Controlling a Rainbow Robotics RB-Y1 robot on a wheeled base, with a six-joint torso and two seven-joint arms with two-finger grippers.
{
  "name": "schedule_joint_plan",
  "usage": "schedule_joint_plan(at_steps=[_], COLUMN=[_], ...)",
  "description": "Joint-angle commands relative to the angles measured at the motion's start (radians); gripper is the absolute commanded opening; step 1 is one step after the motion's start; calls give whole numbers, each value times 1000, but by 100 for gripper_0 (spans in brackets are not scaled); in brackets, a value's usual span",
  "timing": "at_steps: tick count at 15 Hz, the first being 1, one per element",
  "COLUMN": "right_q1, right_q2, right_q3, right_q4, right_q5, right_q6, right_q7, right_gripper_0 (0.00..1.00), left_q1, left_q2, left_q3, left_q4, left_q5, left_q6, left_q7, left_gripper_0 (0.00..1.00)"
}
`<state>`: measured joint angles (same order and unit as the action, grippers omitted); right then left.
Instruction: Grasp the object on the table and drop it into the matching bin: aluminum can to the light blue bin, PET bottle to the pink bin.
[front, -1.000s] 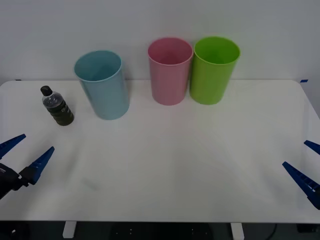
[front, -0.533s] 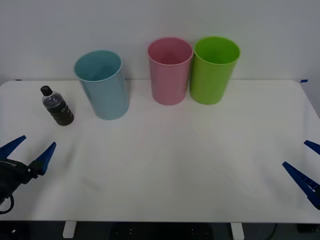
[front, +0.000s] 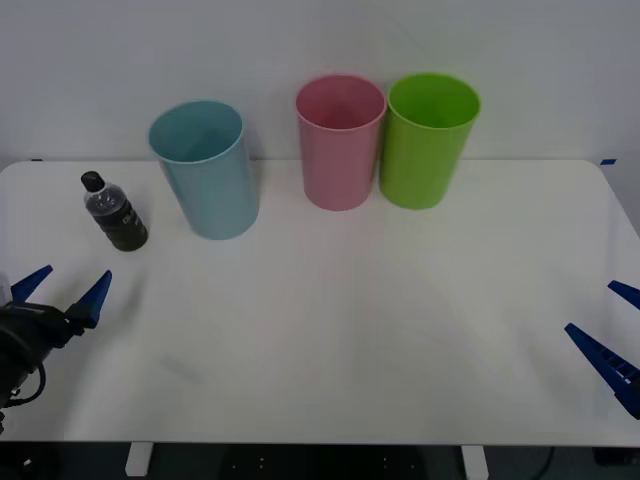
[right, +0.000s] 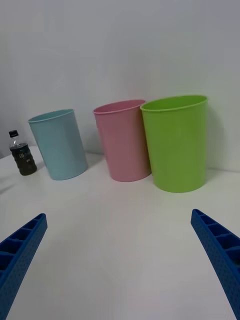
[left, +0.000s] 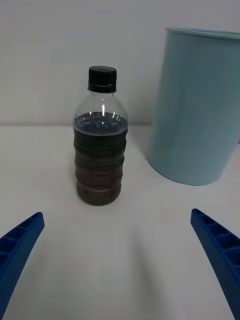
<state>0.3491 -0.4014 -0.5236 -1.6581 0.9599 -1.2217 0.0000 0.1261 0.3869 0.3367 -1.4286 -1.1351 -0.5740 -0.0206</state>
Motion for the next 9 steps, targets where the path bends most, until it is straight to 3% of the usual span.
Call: schedule_joint_plan(at_steps=[1,9], right_q1=[0,0], right_q2=[0,0], right_q3=[0,0], right_q4=[0,0], right_q5=[0,0], right_q6=[0,0], right_q7=[0,0], right_gripper_0=[100,100], left_q1=[-46,-141], left_q2=[0,-45], left_q3=[-7,-47], left_q4=[53,106], left_q5=[-2,-57], left_q6=[26,180], left_q7=[-13,-27], left_gripper_0=[100,100])
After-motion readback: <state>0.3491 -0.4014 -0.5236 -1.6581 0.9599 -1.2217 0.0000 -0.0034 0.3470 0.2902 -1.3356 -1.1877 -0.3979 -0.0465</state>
